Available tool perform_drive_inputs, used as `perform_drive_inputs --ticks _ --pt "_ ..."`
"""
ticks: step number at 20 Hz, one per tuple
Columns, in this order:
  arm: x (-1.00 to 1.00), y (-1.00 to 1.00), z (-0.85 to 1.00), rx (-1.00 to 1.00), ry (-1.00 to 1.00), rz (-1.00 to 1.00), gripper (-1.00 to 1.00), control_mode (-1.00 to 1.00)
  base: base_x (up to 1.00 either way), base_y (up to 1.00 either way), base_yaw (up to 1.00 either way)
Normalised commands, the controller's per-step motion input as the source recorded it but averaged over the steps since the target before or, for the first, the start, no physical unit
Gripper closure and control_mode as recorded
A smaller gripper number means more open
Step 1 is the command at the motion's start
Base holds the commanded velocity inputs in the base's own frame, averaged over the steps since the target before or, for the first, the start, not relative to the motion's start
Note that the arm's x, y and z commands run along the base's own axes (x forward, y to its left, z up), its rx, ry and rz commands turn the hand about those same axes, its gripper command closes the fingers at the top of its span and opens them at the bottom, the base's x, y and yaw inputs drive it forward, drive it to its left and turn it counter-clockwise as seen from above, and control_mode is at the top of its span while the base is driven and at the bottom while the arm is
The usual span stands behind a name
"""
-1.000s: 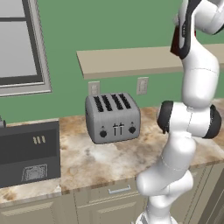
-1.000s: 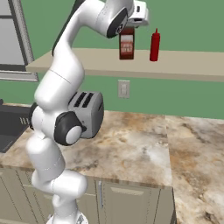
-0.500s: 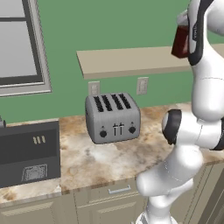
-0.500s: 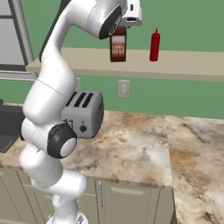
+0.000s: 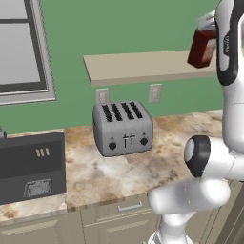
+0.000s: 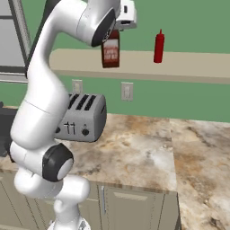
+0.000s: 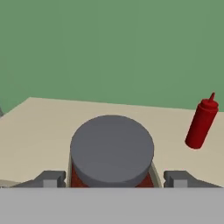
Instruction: Collect the paprika, ketchup, and shaker from the cabinet and place them next to the stove.
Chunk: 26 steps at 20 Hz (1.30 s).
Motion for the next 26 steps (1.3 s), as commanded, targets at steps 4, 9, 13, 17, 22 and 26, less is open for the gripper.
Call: perform_drive_inputs --ticks 4,9,13,17,22,26 --pt "-0.65 0.03 0.00 0.00 -0.08 0.07 1.00 -1.00 0.00 0.00 0.00" --pt "-0.80 0.00 0.05 0.00 -0.12 0.07 1.00 -1.00 0.00 0.00 0.00" --pt "-0.77 0.00 0.30 0.00 -0.10 0.10 1.00 -1.00 0.00 0.00 0.00" --pt "-0.78 0.06 0.17 -0.01 -0.01 0.13 1.00 -1.00 0.00 0.00 0.00" --pt "-0.78 0.17 0.00 -0.03 0.00 0.15 1.00 -1.00 0.00 0.00 0.00" --pt "-0.74 0.29 0.00 -0.04 0.02 0.15 1.00 -1.00 0.00 0.00 0.00"
